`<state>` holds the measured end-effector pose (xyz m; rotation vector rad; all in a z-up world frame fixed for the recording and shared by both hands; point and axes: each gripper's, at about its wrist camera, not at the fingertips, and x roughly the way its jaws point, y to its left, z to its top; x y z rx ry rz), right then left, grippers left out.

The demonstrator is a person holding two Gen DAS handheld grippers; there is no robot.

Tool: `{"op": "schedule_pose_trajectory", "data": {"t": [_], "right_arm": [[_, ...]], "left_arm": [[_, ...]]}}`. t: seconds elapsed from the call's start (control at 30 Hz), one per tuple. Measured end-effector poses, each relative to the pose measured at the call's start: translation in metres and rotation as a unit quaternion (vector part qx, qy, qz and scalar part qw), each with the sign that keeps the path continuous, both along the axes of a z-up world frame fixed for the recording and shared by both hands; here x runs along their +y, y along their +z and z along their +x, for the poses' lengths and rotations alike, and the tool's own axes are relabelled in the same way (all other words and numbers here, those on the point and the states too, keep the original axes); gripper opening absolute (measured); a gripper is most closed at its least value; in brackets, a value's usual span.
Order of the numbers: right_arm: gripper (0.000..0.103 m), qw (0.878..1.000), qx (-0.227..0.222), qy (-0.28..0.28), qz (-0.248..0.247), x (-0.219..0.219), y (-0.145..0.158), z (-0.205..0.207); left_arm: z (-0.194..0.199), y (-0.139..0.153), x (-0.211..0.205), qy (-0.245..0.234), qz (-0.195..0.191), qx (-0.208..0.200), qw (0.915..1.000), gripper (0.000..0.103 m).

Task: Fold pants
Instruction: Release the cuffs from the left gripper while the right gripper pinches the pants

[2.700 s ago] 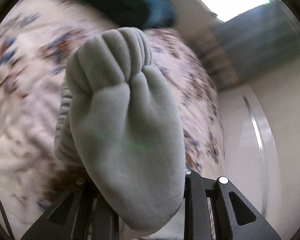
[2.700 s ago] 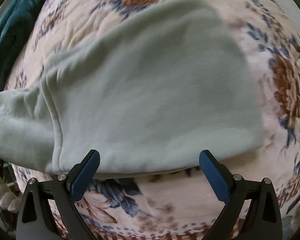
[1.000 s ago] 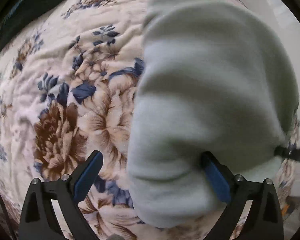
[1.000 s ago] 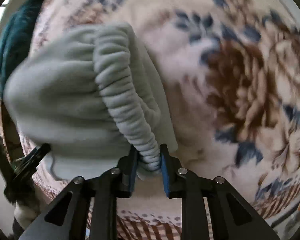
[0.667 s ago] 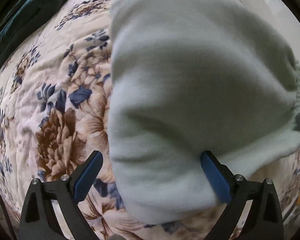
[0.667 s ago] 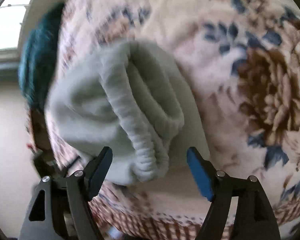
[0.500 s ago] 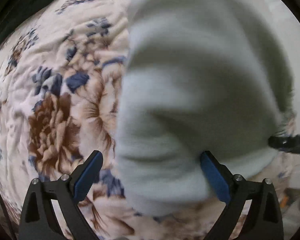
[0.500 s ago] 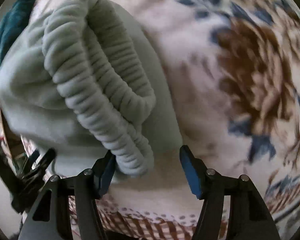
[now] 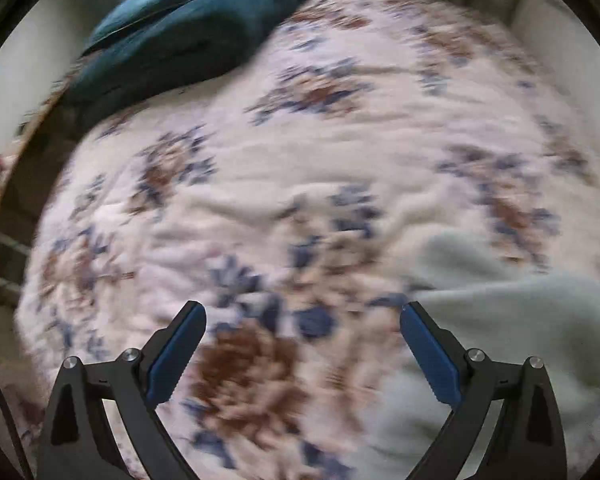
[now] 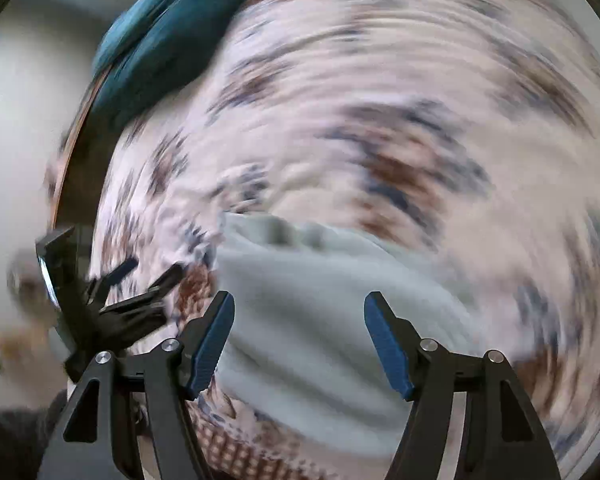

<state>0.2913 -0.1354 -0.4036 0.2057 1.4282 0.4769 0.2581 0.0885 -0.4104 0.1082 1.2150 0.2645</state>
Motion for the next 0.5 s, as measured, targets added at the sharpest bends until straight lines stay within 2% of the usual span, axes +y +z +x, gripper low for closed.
{"op": "schedule_pose_trajectory", "data": {"t": [0.07, 0.13, 0.2, 0.27, 0.33, 0.37, 0.4, 0.47, 0.5], "right_arm": [[0.07, 0.993, -0.003, 0.104, -0.049, 0.059, -0.01, 0.02], [0.07, 0.973, -0.004, 0.206, -0.103, 0.11, -0.028, 0.033], [0.07, 0.936, -0.01, 0.319, -0.152, 0.159, -0.044, 0.02], [0.07, 0.89, -0.02, 0.408, -0.205, 0.189, -0.064, 0.001], [0.068, 0.839, -0.032, 0.472, -0.268, 0.213, -0.094, -0.005], [0.062, 0.835, -0.035, 0.477, -0.271, 0.218, -0.1, -0.004], [0.047, 0.841, -0.022, 0.47, -0.267, 0.218, -0.106, 0.0], [0.043, 0.872, 0.058, 0.425, -0.236, 0.216, -0.116, 0.024], [0.042, 0.882, 0.087, 0.408, -0.219, 0.213, -0.119, 0.033]], "left_arm": [[0.002, -0.02, 0.021, 0.029, 0.003, 0.022, 0.9993, 0.099], [-0.001, -0.04, 0.046, 0.064, -0.015, 0.049, 0.9966, 0.099], [-0.007, -0.055, 0.065, 0.087, -0.033, 0.068, 0.9934, 0.099], [-0.013, -0.064, 0.078, 0.103, -0.046, 0.075, 0.9908, 0.099], [-0.019, -0.07, 0.088, 0.111, -0.059, 0.078, 0.989, 0.099], [-0.02, -0.075, 0.089, 0.113, -0.064, 0.079, 0.9883, 0.099], [-0.021, -0.077, 0.091, 0.114, -0.074, 0.081, 0.9874, 0.099], [-0.021, -0.077, 0.092, 0.115, -0.105, 0.08, 0.9845, 0.099], [-0.021, -0.077, 0.092, 0.115, -0.118, 0.079, 0.9833, 0.099]]}}
